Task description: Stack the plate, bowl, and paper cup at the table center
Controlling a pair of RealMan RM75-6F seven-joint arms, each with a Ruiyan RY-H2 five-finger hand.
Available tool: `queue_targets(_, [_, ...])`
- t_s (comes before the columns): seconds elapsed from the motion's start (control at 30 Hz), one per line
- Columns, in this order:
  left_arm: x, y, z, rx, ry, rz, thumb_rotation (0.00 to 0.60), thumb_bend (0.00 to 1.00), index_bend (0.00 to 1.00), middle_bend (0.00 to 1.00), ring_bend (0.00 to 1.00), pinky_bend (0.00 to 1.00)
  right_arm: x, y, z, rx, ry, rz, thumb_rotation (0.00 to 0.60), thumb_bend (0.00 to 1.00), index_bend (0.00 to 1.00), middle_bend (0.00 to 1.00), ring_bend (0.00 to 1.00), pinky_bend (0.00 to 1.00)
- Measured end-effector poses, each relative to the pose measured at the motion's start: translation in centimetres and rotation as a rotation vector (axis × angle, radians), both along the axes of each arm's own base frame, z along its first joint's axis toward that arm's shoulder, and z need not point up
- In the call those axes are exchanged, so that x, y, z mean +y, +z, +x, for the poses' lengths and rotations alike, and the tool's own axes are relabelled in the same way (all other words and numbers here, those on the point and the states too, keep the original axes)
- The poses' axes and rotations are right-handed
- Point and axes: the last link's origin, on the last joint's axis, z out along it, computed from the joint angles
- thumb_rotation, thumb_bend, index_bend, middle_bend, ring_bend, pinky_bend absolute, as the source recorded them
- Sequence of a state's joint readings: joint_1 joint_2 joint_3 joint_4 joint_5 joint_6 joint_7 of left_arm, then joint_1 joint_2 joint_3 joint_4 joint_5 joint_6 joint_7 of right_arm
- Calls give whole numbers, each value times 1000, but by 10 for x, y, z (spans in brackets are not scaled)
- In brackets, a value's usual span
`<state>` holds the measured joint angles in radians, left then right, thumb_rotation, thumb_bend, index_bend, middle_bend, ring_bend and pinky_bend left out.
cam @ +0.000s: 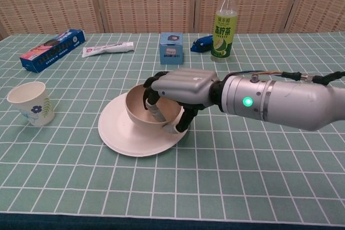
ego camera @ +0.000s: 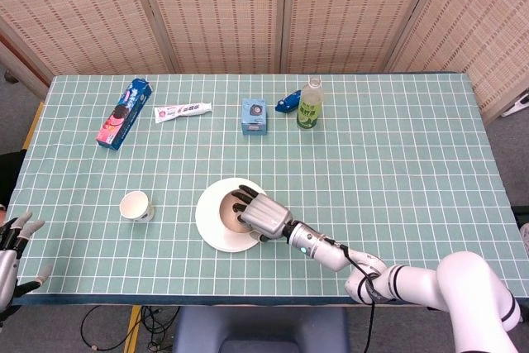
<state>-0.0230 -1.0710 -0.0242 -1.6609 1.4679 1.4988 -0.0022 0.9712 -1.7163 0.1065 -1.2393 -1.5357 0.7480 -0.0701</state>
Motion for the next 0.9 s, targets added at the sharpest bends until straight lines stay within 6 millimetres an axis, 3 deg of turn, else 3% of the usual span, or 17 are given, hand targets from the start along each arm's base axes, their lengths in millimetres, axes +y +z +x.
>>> queue_targets(0.3, [0, 0, 0, 4, 2, -1, 600, 264, 159, 61, 71, 100, 0, 5, 4, -25, -4, -5, 600, 353, 463, 226, 23, 4])
queue_targets(0.5, [2, 2, 1, 9, -4, -5, 600, 264, 159, 61, 71, 100, 3, 22, 3, -56, 1, -22, 600, 353, 374, 201, 9, 4])
queue_targets(0.7, [9, 0, 5, 8, -30, -25, 600, 264, 159, 61, 71, 100, 7, 60, -12, -102, -4, -93, 600, 353, 354, 195, 6, 4])
queue_targets(0.9, [25, -4, 13, 13, -93, -71, 600, 263, 159, 61, 76, 100, 21, 119, -50, -140, -61, -243, 600, 352, 353, 197, 6, 16])
